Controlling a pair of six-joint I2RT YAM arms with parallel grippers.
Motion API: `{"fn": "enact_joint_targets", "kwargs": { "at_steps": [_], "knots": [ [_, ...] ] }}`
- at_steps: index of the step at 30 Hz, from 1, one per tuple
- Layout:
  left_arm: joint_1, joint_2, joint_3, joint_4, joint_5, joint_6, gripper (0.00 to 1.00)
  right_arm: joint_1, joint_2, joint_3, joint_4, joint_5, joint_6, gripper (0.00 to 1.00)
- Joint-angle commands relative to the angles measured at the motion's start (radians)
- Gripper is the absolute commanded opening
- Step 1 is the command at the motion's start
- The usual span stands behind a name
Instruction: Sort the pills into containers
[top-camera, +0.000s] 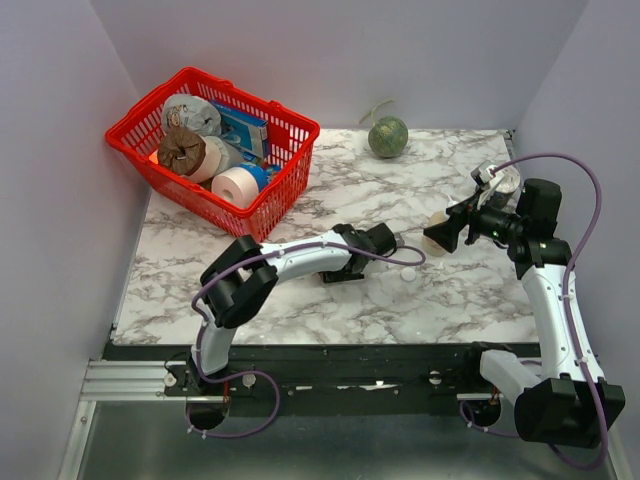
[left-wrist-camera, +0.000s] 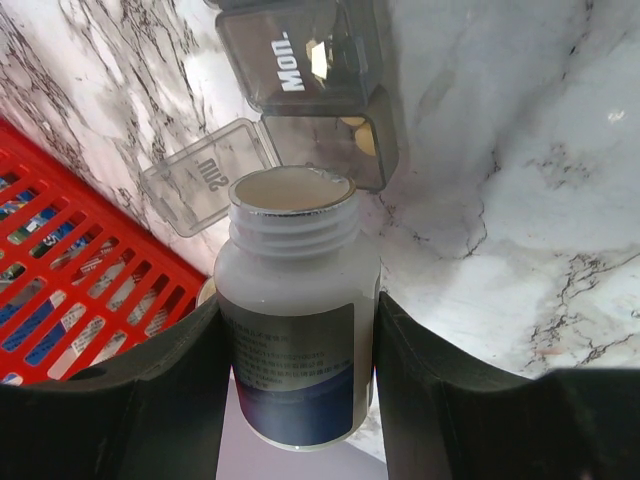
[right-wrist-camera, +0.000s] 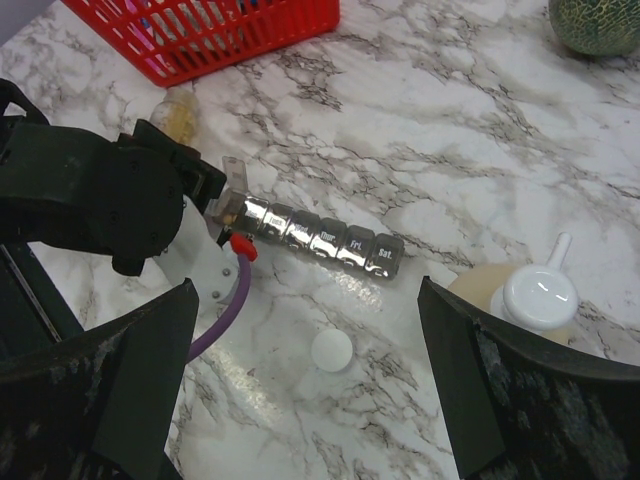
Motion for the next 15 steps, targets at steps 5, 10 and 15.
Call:
{"fn": "enact_joint_targets", "kwargs": {
  "at_steps": [5, 10, 15],
  "knots": [
    [0.005, -0.136, -0.112, 0.154, 0.0, -0.037, 0.0, -0.008, -0.013, 0.022, -0.018, -0.039, -0.015, 1.0],
    [0.005, -0.23, -0.206, 0.249, 0.02, -0.071, 0.0, -0.01, -0.011, 0.02, -0.018, -0.039, -0.025, 1.0],
    [0.012, -0.372, -0.379, 0.435, 0.096, -0.113, 0.0, -0.008, -0.013, 0.017, -0.026, -0.042, -0.053, 1.0]
  ]
}}
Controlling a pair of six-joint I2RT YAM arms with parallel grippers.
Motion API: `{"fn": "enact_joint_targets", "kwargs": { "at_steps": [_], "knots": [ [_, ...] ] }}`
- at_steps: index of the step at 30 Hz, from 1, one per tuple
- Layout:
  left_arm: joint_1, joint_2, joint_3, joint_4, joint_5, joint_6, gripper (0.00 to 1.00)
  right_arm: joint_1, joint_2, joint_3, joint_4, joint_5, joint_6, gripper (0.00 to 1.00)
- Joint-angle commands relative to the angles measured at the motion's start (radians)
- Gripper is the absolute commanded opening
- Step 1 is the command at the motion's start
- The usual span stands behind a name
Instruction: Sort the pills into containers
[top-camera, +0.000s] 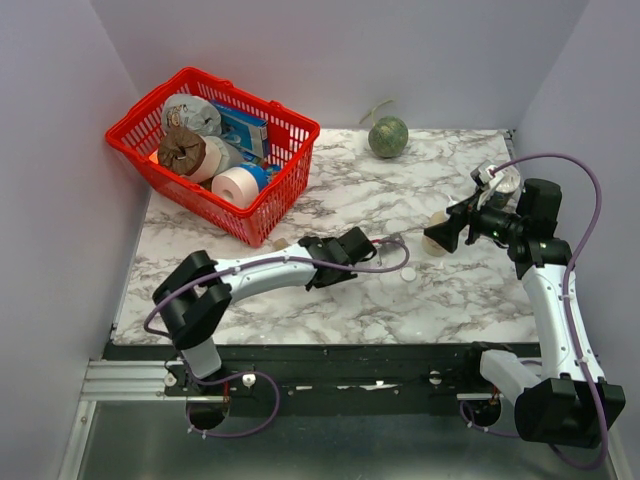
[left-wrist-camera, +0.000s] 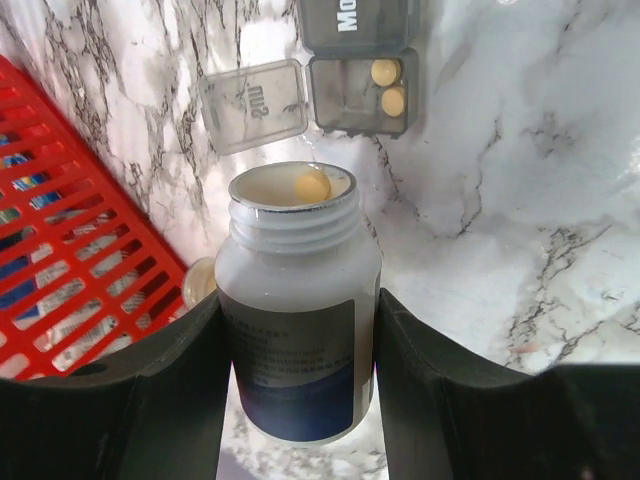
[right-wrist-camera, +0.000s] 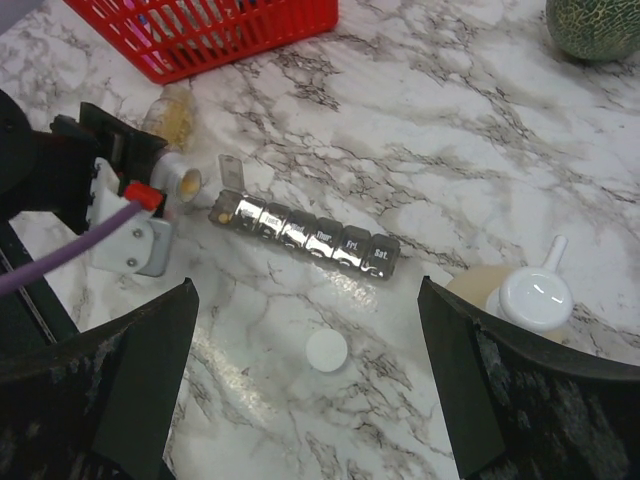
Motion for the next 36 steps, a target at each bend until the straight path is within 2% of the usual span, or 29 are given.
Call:
{"fn": "enact_joint_targets", "kwargs": {
  "at_steps": [1, 6, 9, 10, 12, 13, 15, 16, 17, 19, 22, 23, 26, 31, 36],
  "knots": [
    [0.013, -0.189, -0.153, 0.228, 0.11, -0.058, 0.0, -0.01, -0.011, 0.015, -0.03, -0.049, -0.059, 1.0],
    [0.028, -0.404, -0.421, 0.528, 0.204, -0.134, 0.0, -0.008, -0.041, 0.008, -0.092, -0.154, -0.202, 1.0],
    [0.031, -0.561, -0.555, 0.695, 0.254, -0.183, 0.0, -0.01, -0.05, -0.001, -0.179, -0.241, -0.393, 1.0],
    [0.032, -0.651, -0.59, 0.74, 0.274, -0.193, 0.0, -0.007, -0.046, -0.001, -0.217, -0.262, -0.538, 1.0],
    [0.031, -0.756, -0.718, 0.915, 0.374, -0.231, 0.0, -0.007, -0.04, 0.018, -0.367, -0.313, -0.706, 1.0],
    [0.032, -0.871, -0.766, 0.977, 0.408, -0.248, 0.0, -0.008, -0.032, 0.025, -0.409, -0.325, -0.843, 1.0],
    [0.037, -0.984, -0.912, 1.201, 0.563, -0.285, 0.0, -0.005, -0.014, 0.052, -0.58, -0.327, -1.006, 1.0],
    [0.039, -1.079, -0.957, 1.278, 0.598, -0.341, 0.0, 0.012, 0.003, 0.07, -0.636, -0.323, -1.136, 1.0],
    [0.042, -1.118, -0.994, 1.387, 0.627, -0.364, 0.0, 0.032, 0.053, 0.093, -0.724, -0.28, -1.182, 1.0],
    [0.048, -1.208, -1.054, 1.434, 0.684, -0.481, 0.0, 0.122, 0.103, 0.144, -0.815, -0.2, -1.312, 0.97],
    [0.048, -1.306, -1.086, 1.415, 0.692, -0.532, 0.0, 0.257, 0.123, 0.09, -0.68, -0.029, -1.157, 0.96],
    [0.048, -1.331, -1.092, 1.368, 0.687, -0.527, 0.0, 0.295, 0.118, 0.063, -0.574, 0.103, -1.132, 0.96],
    [0.043, -1.417, -1.091, 1.236, 0.623, -0.486, 0.0, 0.421, 0.123, -0.021, -0.407, 0.315, -1.047, 0.96],
    [0.037, -1.404, -1.086, 1.21, 0.581, -0.466, 0.0, 0.466, 0.274, -0.035, -0.334, 0.478, -1.016, 0.89],
    [0.036, -1.353, -1.095, 1.245, 0.597, -0.467, 0.0, 0.489, 0.357, -0.075, -0.216, 0.567, -1.001, 0.88]
  ]
}}
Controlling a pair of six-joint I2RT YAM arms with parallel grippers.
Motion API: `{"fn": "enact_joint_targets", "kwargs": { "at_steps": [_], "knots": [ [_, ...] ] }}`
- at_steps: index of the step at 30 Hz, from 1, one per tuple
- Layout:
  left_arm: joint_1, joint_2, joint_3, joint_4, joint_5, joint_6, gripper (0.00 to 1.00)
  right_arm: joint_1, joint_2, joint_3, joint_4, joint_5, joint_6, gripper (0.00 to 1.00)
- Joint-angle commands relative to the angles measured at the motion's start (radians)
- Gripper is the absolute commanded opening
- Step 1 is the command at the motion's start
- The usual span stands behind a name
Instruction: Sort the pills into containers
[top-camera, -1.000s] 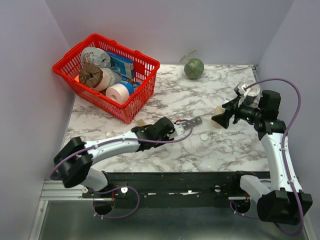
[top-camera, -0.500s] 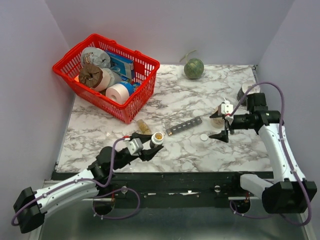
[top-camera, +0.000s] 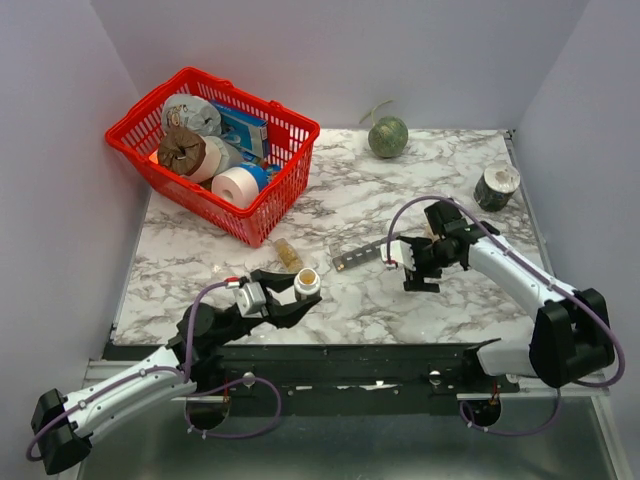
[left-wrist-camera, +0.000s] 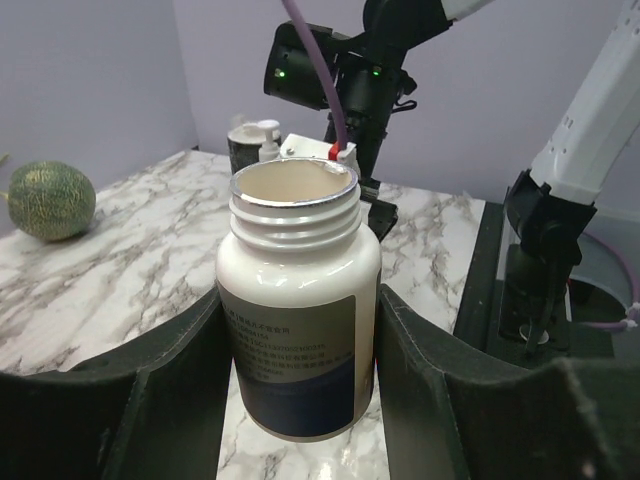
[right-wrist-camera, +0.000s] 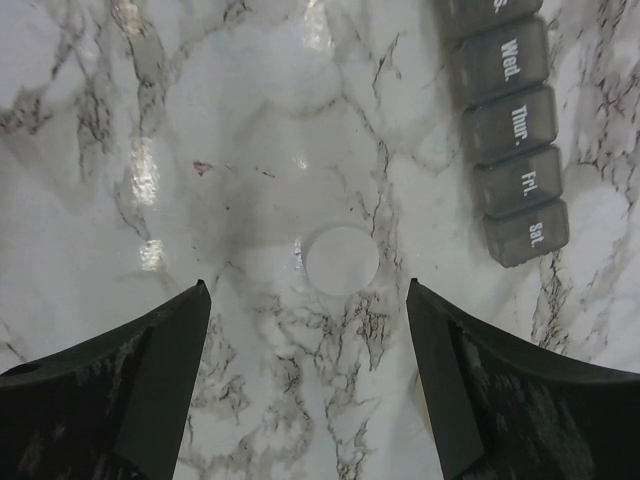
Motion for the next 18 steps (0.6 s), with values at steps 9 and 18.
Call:
{"fn": "enact_joint_targets", "kwargs": {
  "at_steps": [9, 18],
  "knots": [
    [-0.011, 0.07, -0.004, 0.024, -0.006, 0.008, 0.0, 0.045, 0.224, 0.016, 0.164, 0.211, 0.038, 0.82],
    [-0.018, 0.076, 0.001, 0.015, -0.013, 0.015, 0.0, 0.055, 0.282, 0.03, 0.134, 0.198, 0.03, 0.73]
  ]
}}
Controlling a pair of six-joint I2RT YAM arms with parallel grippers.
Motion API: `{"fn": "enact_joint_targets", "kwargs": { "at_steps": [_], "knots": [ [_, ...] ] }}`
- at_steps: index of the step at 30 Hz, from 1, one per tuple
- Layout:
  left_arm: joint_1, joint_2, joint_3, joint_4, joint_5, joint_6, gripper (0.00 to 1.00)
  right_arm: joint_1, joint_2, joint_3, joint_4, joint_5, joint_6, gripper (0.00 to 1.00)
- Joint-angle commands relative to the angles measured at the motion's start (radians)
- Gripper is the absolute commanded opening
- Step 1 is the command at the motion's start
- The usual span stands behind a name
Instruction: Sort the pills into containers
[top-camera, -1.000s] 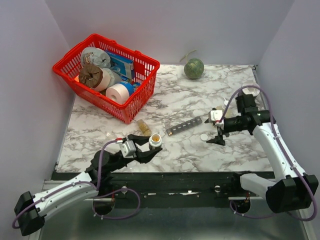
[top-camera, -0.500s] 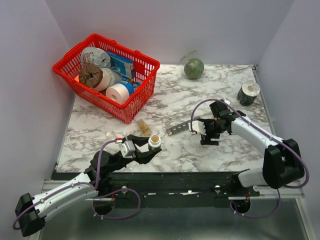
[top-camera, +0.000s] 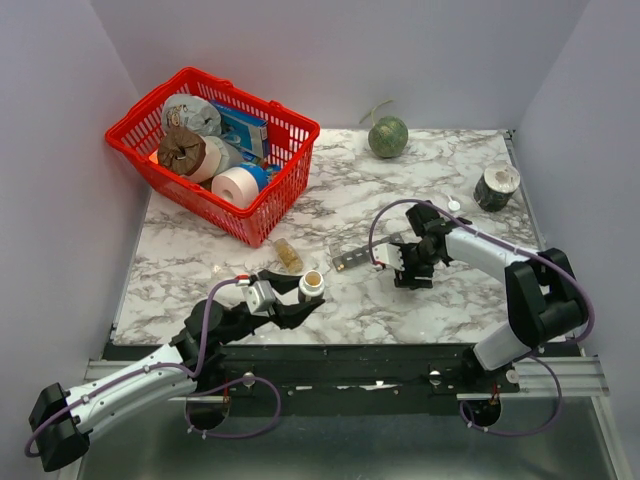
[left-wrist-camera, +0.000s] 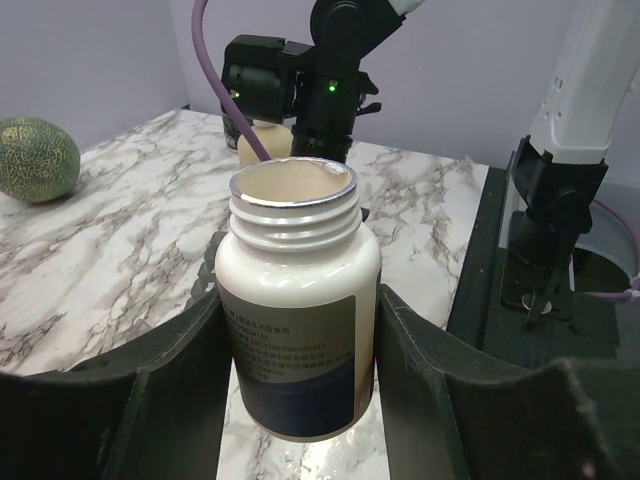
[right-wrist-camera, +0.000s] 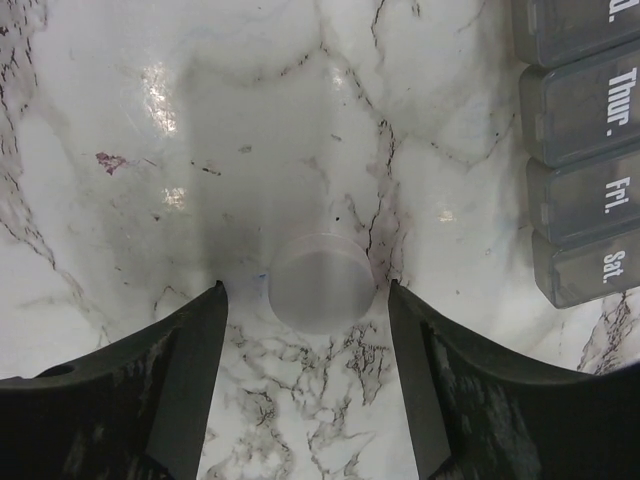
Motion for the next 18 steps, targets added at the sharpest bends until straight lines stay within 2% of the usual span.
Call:
{"fn": "enact_joint_targets", "kwargs": {
  "at_steps": [1, 9, 13, 16, 17, 18],
  "knots": [
    [-0.011, 0.005, 0.001, 0.034, -0.012, 0.012, 0.0, 0.008, 0.036, 0.028, -0.006, 0.003, -0.002, 0.69],
    [-0.022, 0.007, 0.01, 0.011, -0.009, 0.012, 0.0, 0.018, 0.071, 0.036, -0.032, -0.057, -0.004, 0.58],
    [-0.034, 0.014, 0.016, -0.004, -0.007, 0.012, 0.0, 0.021, 0.081, 0.055, -0.049, -0.078, 0.015, 0.33],
    [-0.043, 0.048, 0.024, 0.002, 0.029, 0.007, 0.0, 0.021, 0.021, 0.068, -0.091, -0.136, 0.025, 0.25],
    [-0.051, 0.065, 0.028, 0.003, 0.061, 0.007, 0.0, 0.021, -0.008, 0.095, -0.154, -0.168, 0.028, 0.24],
    [-0.054, 0.086, 0.042, 0.002, 0.074, 0.007, 0.0, 0.021, -0.036, 0.114, -0.195, -0.248, 0.028, 0.23]
  ]
}}
